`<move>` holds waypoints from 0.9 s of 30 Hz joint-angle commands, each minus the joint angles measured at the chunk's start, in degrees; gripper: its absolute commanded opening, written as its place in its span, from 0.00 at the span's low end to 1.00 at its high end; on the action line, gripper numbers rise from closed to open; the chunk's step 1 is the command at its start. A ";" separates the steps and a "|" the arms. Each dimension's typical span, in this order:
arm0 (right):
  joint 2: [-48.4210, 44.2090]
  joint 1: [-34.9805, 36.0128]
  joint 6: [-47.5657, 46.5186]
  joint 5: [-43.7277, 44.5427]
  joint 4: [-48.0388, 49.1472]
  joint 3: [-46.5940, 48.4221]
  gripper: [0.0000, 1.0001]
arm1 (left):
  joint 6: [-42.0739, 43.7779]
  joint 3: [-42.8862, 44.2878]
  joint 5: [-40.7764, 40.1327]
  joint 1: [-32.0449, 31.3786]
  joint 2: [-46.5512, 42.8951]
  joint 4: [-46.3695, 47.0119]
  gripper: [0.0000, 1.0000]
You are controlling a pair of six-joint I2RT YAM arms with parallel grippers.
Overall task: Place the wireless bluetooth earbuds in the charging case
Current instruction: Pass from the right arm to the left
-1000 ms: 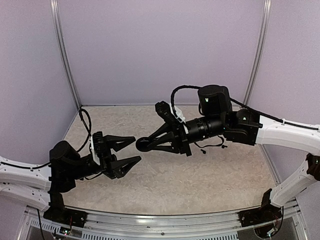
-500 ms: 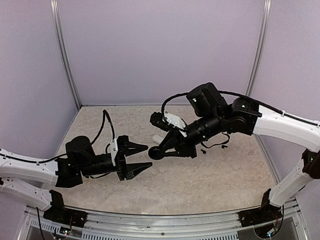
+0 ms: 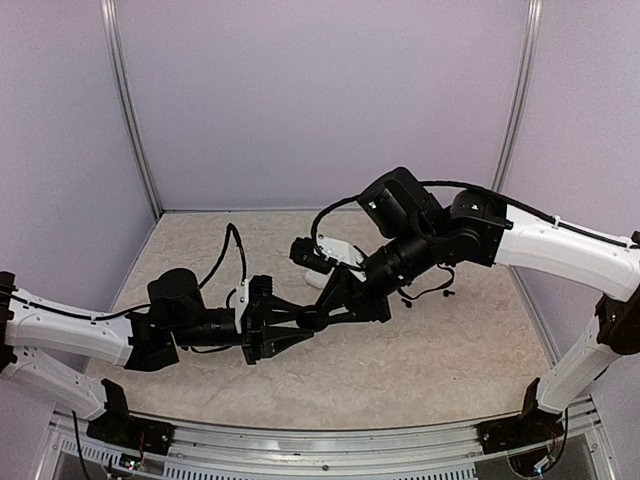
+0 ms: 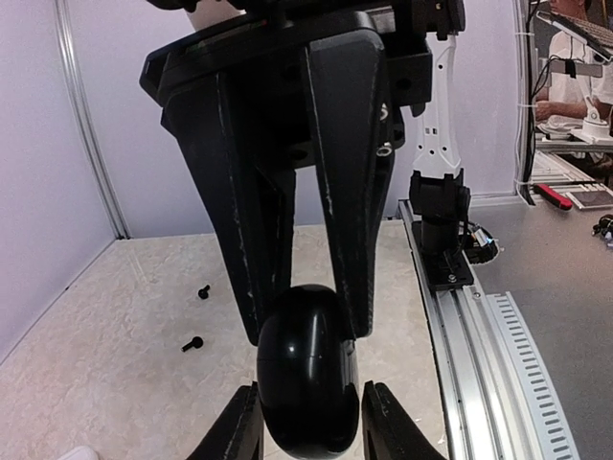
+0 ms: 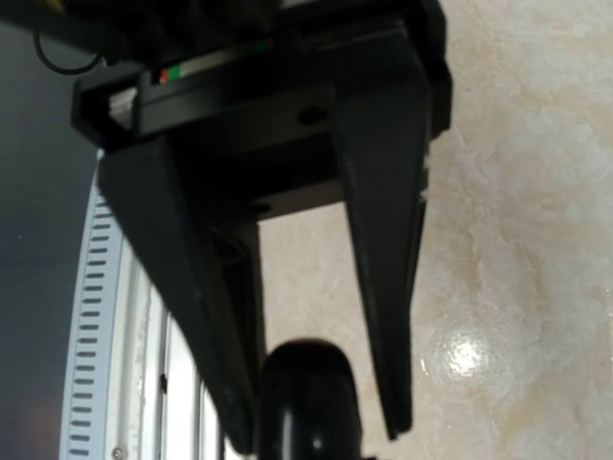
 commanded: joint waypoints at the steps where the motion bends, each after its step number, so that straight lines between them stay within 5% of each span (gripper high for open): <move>1: 1.22 0.97 -1.05 -0.39 -2.06 2.13 0.10 | -0.85 0.45 1.73 0.43 0.08 2.90 0.34; 11: 1.49 1.37 -1.14 -0.36 -2.50 3.41 0.10 | -0.01 0.87 2.16 0.51 0.91 3.35 0.24; 22: 1.38 1.32 -1.26 -0.60 -2.49 3.50 0.10 | 0.01 0.87 2.28 0.61 1.26 3.54 0.33; 27: 1.20 1.38 -1.33 -0.86 -2.42 3.44 0.10 | -0.12 0.92 2.20 0.60 1.39 3.76 0.26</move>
